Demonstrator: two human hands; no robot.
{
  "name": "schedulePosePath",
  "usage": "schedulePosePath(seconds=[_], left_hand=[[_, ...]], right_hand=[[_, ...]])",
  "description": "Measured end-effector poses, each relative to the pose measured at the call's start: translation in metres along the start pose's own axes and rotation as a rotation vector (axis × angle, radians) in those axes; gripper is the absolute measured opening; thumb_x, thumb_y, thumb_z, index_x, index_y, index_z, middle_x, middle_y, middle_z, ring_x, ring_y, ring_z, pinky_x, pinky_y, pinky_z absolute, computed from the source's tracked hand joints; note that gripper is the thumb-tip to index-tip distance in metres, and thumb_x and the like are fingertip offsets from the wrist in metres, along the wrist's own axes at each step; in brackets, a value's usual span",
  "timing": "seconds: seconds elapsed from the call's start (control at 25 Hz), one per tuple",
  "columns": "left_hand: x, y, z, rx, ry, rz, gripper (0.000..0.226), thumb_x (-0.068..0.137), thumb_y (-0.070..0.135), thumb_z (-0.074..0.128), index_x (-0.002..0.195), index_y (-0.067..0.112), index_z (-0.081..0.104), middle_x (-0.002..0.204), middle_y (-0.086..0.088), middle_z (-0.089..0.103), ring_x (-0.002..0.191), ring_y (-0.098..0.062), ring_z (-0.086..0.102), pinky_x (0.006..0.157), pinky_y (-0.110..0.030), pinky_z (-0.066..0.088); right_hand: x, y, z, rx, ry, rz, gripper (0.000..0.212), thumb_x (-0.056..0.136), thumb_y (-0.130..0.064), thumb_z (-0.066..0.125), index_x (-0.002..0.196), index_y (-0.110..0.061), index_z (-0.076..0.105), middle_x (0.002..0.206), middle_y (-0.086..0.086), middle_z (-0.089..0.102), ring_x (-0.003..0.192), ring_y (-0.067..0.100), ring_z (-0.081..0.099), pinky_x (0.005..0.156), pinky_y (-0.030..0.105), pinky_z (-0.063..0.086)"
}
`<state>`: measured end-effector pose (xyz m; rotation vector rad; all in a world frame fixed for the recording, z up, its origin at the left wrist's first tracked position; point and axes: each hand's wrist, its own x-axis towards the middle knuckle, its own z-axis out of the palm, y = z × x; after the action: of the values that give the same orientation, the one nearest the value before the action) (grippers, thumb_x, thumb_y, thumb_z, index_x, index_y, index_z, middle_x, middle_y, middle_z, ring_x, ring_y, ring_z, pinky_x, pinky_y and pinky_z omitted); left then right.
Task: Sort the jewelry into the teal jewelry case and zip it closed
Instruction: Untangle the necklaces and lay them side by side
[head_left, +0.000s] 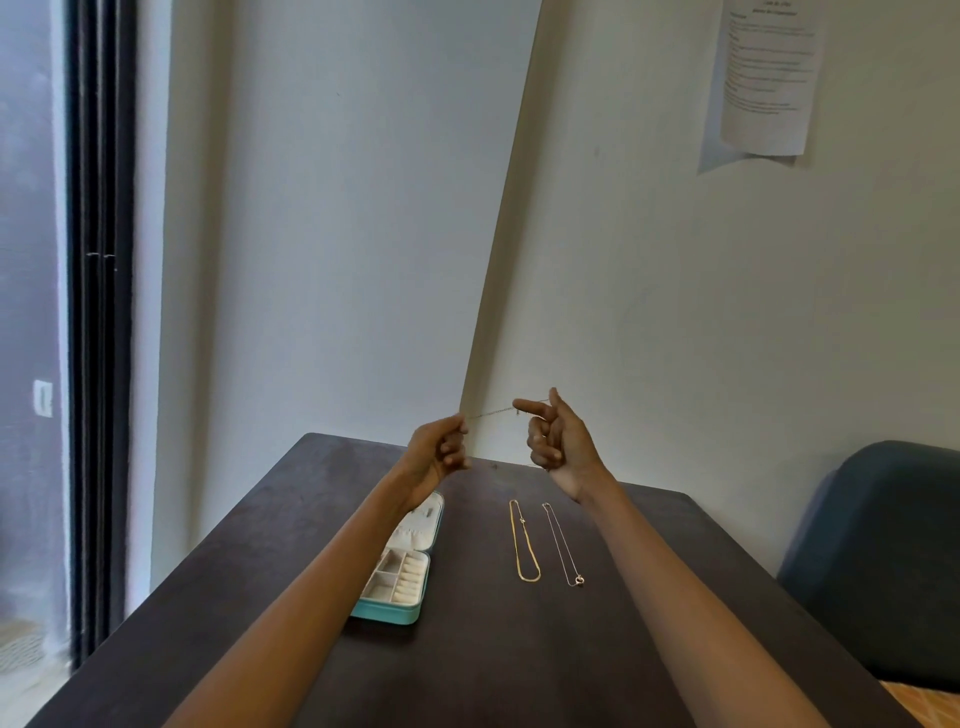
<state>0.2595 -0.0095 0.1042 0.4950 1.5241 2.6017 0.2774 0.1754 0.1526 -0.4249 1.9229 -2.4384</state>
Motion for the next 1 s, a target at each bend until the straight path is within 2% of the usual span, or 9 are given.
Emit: schedulePosePath(seconds=[0.08,0.2,0.4,0.56,0.72,0.84,1.0], left_hand=[[0.001,0.005,-0.004,-0.063,0.04,-0.002,0.032,0.096,0.026,0.047,0.068,0.011,0.052,0.044,0.004,0.033,0.041,-0.007,0.032,0.049,-0.022,0.043],[0.003,0.009,-0.004,-0.057,0.039,-0.005,0.035,0.096,0.026,0.047,0.065,0.012,0.051,0.043,0.004,0.032,0.039,-0.007,0.03,0.046,-0.021,0.039],[0.001,0.014,-0.014,0.101,0.165,0.033,0.039,0.096,0.028,0.047,0.061,0.012,0.047,0.039,0.007,0.035,0.033,-0.004,0.028,0.035,-0.013,0.024],[-0.001,0.013,-0.017,0.178,0.174,0.035,0.04,0.096,0.028,0.049,0.059,0.013,0.048,0.04,0.006,0.035,0.032,-0.004,0.027,0.037,-0.013,0.023],[0.001,0.008,-0.022,0.119,0.189,0.033,0.038,0.096,0.03,0.048,0.062,0.013,0.048,0.04,0.007,0.035,0.032,-0.004,0.026,0.035,-0.014,0.022],[0.0,0.004,-0.031,0.067,0.142,0.004,0.037,0.096,0.031,0.046,0.064,0.013,0.048,0.04,0.007,0.034,0.033,-0.004,0.025,0.035,-0.015,0.021],[-0.003,-0.005,-0.032,-0.021,0.086,-0.039,0.036,0.097,0.033,0.044,0.067,0.012,0.05,0.045,0.004,0.04,0.039,-0.006,0.034,0.04,-0.018,0.029]], right_hand=[[-0.002,0.002,-0.002,0.001,0.02,-0.003,0.04,0.099,-0.038,0.038,0.092,-0.009,0.065,0.042,-0.006,0.031,0.032,0.004,0.018,0.037,0.018,0.011],[-0.003,0.008,-0.005,0.036,0.03,0.01,0.04,0.099,-0.036,0.038,0.085,-0.01,0.065,0.041,-0.008,0.025,0.032,0.003,0.018,0.036,0.018,0.011],[-0.008,0.011,-0.014,-0.006,0.078,0.052,0.036,0.099,-0.036,0.041,0.084,-0.01,0.061,0.041,-0.008,0.023,0.031,0.003,0.017,0.036,0.018,0.01],[-0.01,0.014,-0.017,0.016,0.105,0.045,0.032,0.099,-0.031,0.041,0.087,-0.01,0.062,0.042,-0.008,0.024,0.031,0.003,0.017,0.034,0.017,0.011],[-0.007,0.014,-0.017,0.15,0.103,0.002,0.032,0.092,-0.015,0.033,0.095,-0.007,0.064,0.042,-0.006,0.027,0.032,0.004,0.02,0.039,0.02,0.009],[-0.005,0.009,-0.02,0.2,0.118,-0.048,0.033,0.093,-0.018,0.036,0.093,-0.006,0.067,0.045,-0.004,0.035,0.034,0.006,0.028,0.036,0.019,0.017],[-0.003,0.003,-0.017,0.208,0.119,-0.058,0.025,0.095,-0.02,0.046,0.091,-0.009,0.068,0.07,0.0,0.062,0.05,0.007,0.053,0.042,0.016,0.04]])
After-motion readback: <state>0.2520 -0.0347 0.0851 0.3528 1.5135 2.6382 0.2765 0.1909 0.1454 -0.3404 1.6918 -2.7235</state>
